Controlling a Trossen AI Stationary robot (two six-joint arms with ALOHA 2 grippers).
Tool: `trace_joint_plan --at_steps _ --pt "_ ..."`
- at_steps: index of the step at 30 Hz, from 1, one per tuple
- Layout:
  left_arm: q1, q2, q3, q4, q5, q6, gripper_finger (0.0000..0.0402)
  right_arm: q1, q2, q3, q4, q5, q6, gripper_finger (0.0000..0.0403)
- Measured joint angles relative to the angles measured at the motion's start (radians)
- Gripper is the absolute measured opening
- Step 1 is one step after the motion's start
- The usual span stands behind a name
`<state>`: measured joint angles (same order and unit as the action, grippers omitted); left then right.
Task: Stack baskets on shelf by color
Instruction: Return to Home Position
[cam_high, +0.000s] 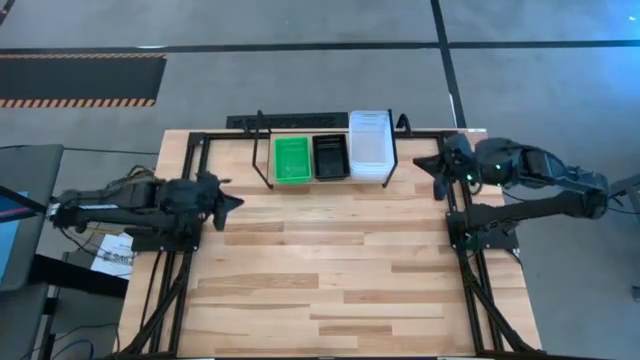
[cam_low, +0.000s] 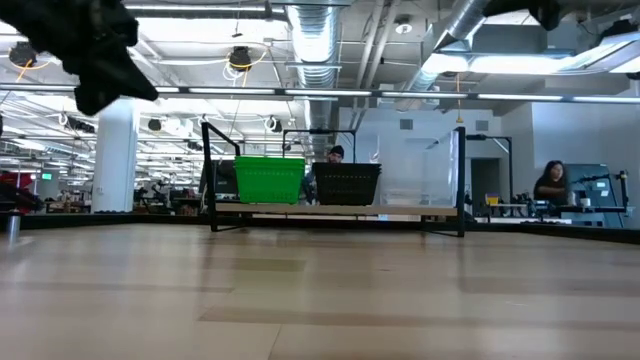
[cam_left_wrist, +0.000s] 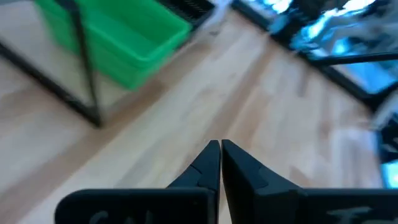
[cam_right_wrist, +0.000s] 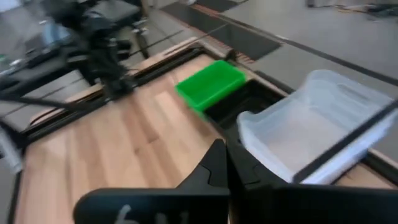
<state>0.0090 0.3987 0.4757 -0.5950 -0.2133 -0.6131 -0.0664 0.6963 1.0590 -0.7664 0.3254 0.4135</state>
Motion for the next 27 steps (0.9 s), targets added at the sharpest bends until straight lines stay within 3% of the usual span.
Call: trace_joint_plan --at_steps 6,16,20,24,27 --pt "-0.142 -0.126 -0.165 0.131 -0.040 -0.064 0.0000 0.270 -0.101 -0.101 0.051 0.133 0.054 0.0000" --pt "-0.220 -0.166 -0.184 0.140 -0.054 -0.040 0.0000 0.700 -0.400 -0.373 0.230 0.472 0.025 0.0000" --pt "-0.220 -0.165 -0.184 0.137 -0.062 -0.035 0.0000 0.771 -0.541 -0.487 0.354 0.579 -0.081 0.0000" --pt "-0.216 -0.165 -0.184 0.100 -0.074 -0.035 0.0000 0.771 -0.682 -0.583 0.541 0.570 -0.221 0.0000" --pt "-0.208 -0.165 -0.184 0.080 -0.077 -0.035 0.0000 0.757 -0.687 -0.604 0.629 0.522 -0.328 0.0000"
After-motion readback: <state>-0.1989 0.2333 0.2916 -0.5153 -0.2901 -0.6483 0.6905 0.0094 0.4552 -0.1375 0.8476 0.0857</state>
